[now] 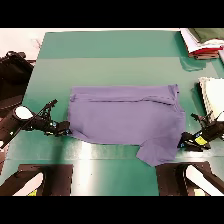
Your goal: Fold the shirts.
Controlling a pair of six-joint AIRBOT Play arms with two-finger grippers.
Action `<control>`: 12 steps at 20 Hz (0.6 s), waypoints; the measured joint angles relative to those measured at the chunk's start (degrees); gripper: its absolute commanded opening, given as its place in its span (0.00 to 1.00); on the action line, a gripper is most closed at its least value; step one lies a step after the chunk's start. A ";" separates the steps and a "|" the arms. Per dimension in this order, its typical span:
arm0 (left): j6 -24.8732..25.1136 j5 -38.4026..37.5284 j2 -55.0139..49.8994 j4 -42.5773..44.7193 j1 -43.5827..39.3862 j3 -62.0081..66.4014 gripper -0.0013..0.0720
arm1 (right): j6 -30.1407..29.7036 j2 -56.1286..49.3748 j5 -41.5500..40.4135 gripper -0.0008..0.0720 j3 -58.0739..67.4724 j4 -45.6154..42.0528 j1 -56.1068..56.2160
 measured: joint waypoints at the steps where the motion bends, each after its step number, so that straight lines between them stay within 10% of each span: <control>1: 0.00 0.15 0.00 0.00 0.00 0.00 0.06 | 0.02 0.02 -1.01 0.58 -0.59 1.20 -0.04; 4: 0.02 0.26 0.00 -0.04 0.00 0.00 0.06 | 0.24 0.07 -2.93 0.42 -1.60 4.70 0.55; 5: 0.02 0.33 0.00 -0.04 0.00 0.00 0.06 | 0.22 0.07 -3.93 0.11 -1.81 5.51 1.38; 6: 0.02 0.31 0.00 -0.04 0.00 0.00 0.06 | 0.07 0.07 -5.57 0.03 -1.95 5.97 2.54; 12: 0.87 -4.48 2.51 0.55 0.00 1.40 0.05 | -0.87 2.89 -2.25 0.03 3.48 2.75 12.46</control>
